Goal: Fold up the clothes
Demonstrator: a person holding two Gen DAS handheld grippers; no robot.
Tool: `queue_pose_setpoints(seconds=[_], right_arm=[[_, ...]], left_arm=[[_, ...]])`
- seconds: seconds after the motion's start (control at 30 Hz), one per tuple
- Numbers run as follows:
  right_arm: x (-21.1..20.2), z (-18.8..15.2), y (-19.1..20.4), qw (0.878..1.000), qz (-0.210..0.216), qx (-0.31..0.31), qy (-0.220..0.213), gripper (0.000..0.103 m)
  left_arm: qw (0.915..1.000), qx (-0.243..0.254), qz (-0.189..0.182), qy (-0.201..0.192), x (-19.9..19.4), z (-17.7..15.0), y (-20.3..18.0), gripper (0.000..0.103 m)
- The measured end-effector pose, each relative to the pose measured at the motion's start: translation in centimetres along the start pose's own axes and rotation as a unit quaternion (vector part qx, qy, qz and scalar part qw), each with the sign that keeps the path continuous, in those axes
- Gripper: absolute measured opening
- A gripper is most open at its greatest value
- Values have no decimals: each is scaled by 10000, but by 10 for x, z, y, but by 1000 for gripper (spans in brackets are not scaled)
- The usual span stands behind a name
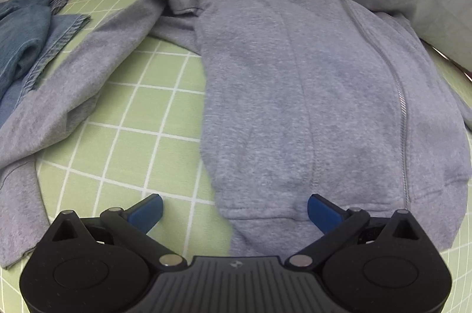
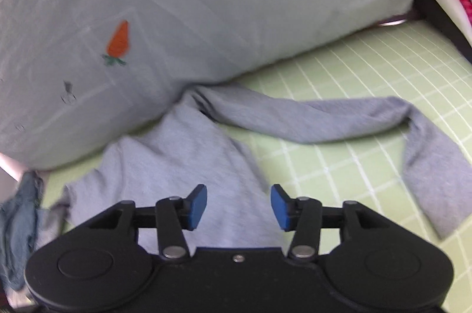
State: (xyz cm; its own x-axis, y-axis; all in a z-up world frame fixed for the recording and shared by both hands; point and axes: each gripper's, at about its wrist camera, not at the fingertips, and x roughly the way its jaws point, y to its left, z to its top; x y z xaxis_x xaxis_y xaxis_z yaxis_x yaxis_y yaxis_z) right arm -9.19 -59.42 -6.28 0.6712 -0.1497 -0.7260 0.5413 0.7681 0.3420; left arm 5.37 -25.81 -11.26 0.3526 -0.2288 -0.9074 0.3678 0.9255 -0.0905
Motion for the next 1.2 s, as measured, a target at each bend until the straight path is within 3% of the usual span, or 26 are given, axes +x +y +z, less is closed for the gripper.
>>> queue_pose_setpoints(seconds=[0.1, 0.2, 0.27, 0.33, 0.37, 0.43, 0.53, 0.67, 0.77, 0.87, 0.93, 1.0, 1.03, 1.1, 1.17, 1.2], right_arm=[[12, -11, -9, 9996, -84, -5, 253, 59], [30, -22, -12, 9987, -73, -22, 498, 61], [38, -27, -11, 9984, -57, -48, 553, 65], [41, -31, -9, 9987, 31, -100, 506, 65], [40, -32, -9, 9988, 97, -135, 464, 60], [36, -34, -6, 9986, 244, -190, 426, 17], [7, -36, 2, 9984, 470, -247, 175, 10], [-65, -38, 21, 9951, 831, -460, -286, 10], [-113, -49, 31, 9932, 891, -635, -402, 10], [-124, -71, 28, 9956, 567, -739, -93, 12], [-109, -90, 19, 9967, 216, -699, 359, 32], [-88, -114, 5, 9962, -86, -464, 737, 44], [-79, -124, -1, 9952, -172, -380, 880, 44], [-69, -137, -6, 9932, -275, -346, 1076, 45], [-65, -142, -6, 9934, -278, -380, 1047, 53], [-64, -143, -6, 9936, -281, -404, 1015, 59]], left_arm=[[9999, 163, 2, -53, -2, -2, -7, 97], [9995, 177, -127, -229, -7, -1, -10, 71], [9992, 136, -224, -296, -10, 0, -10, 45], [9986, 44, -414, -326, -12, -1, -8, 27], [9980, -79, -541, -323, -12, -1, -5, 20], [9969, -87, -579, -520, -25, -3, -5, 17], [9937, -79, -689, -876, -53, -6, -4, 16], [9839, -155, -1017, -1461, -129, -21, 8, 15], [9822, -150, -947, -1616, -165, -41, 20, 15], [9929, -211, -411, -1095, -138, -69, 31, 21], [9967, -305, -178, -730, -120, -87, 38, 25], [9982, -459, -102, -362, -101, -101, 45, 29], [9984, -535, -64, -178, -92, -109, 49, 30], [9981, -576, -121, -183, -90, -115, 50, 44], [9980, -577, -100, -217, -87, -117, 51, 67], [9981, -558, -41, -241, -84, -117, 52, 69]])
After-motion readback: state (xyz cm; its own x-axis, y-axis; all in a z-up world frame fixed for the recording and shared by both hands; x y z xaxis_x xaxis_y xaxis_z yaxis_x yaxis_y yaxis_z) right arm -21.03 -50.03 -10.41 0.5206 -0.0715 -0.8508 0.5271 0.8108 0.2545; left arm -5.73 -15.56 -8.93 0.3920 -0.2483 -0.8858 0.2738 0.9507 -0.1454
